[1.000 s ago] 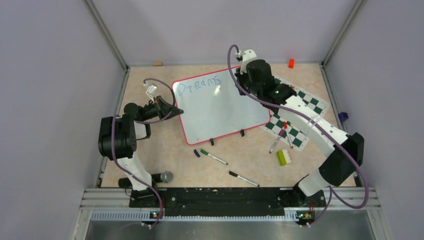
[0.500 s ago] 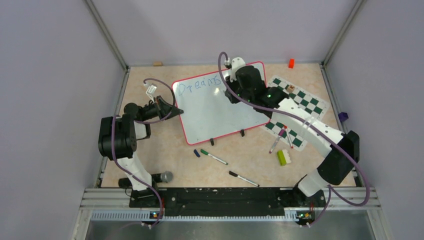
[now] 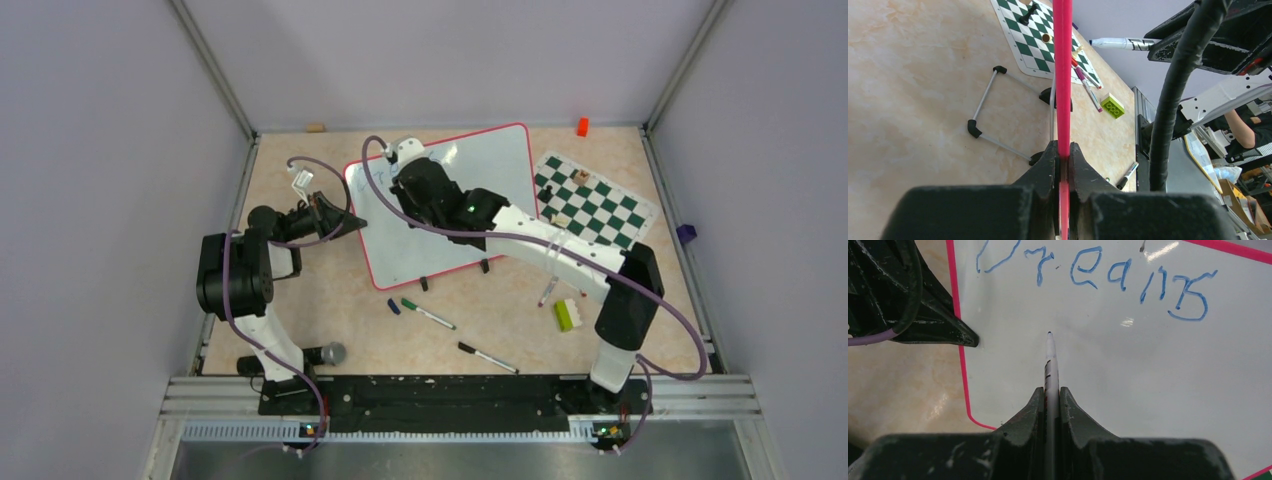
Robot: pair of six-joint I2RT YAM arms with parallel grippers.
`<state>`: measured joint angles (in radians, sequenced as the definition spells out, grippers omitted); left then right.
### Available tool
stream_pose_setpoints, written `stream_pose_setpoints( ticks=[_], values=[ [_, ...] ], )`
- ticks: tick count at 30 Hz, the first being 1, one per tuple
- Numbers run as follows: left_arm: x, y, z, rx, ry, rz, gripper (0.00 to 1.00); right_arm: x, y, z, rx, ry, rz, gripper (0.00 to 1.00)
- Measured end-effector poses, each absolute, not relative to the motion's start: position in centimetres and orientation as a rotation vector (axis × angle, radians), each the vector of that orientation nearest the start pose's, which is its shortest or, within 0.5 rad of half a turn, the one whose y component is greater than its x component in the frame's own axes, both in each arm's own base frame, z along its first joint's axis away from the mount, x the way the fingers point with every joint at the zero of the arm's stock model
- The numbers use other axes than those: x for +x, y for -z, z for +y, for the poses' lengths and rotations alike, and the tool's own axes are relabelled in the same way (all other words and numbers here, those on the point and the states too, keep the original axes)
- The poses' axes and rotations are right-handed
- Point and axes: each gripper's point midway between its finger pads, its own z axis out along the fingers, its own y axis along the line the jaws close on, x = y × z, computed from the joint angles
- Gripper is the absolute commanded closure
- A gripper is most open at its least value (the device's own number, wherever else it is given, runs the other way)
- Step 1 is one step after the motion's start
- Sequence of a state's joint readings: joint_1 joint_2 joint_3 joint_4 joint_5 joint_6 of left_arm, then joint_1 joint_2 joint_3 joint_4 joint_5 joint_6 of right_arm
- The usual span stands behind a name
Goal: Write a sentence on the whiteboard
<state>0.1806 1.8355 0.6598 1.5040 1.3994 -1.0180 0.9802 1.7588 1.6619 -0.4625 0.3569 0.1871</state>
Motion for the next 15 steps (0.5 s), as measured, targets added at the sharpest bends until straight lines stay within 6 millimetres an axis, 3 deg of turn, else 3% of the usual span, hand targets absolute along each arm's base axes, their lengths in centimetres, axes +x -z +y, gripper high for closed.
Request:
stream_pose_setpoints(
  ticks=[15],
  values=[
    [33.8, -16.7, -12.0, 0.455, 1.495, 1.665, 1.0, 32.5, -24.2, 40.8, -0.658, -0.259, 1.996, 1.0]
  ],
)
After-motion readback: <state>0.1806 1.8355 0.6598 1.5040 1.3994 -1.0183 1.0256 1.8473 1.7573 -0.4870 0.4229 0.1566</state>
